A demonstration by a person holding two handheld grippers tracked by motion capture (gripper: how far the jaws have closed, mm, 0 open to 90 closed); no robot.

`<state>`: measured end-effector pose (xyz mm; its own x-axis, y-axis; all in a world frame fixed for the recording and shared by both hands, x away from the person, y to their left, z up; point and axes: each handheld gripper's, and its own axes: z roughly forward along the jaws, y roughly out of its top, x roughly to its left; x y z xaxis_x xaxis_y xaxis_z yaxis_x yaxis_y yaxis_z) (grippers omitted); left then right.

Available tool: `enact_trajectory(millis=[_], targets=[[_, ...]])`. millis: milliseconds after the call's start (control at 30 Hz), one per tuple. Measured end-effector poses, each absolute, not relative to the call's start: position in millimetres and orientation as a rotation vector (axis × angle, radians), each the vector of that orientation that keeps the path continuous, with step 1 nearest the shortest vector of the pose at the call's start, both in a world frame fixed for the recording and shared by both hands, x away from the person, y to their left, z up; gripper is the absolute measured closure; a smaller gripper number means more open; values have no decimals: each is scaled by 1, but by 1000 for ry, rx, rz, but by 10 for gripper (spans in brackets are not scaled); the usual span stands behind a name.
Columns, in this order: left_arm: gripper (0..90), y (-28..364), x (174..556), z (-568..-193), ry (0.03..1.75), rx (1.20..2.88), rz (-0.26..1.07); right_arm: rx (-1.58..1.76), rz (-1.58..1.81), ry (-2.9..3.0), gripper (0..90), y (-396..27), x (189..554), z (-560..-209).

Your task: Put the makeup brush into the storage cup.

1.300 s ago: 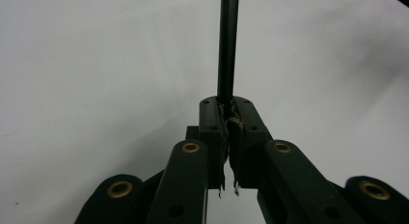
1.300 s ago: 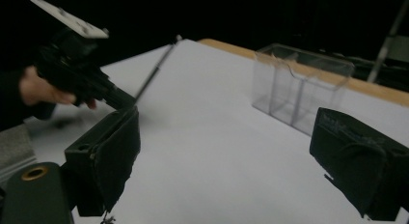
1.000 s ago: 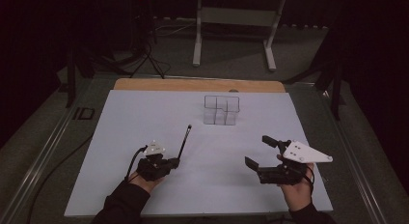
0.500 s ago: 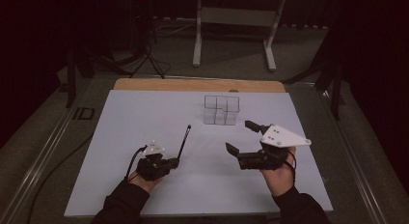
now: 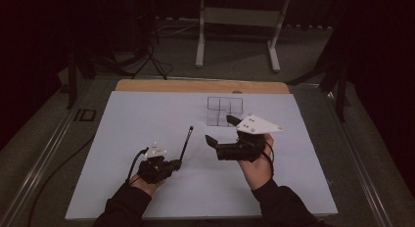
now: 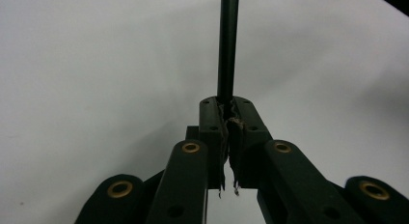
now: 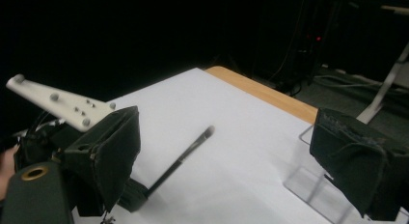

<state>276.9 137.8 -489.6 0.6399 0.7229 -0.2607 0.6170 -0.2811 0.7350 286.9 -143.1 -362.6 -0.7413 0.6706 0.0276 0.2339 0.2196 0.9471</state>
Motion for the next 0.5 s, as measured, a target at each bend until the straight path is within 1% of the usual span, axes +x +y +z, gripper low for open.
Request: enact_trajectory(millis=[300, 500], targets=[[858, 138, 277, -490, 1051, 1985, 156, 950, 1569, 2147, 99, -112, 308, -370], [858, 139, 277, -490, 1057, 1978, 165, 1090, 1553, 2116, 99, -92, 316, -378]])
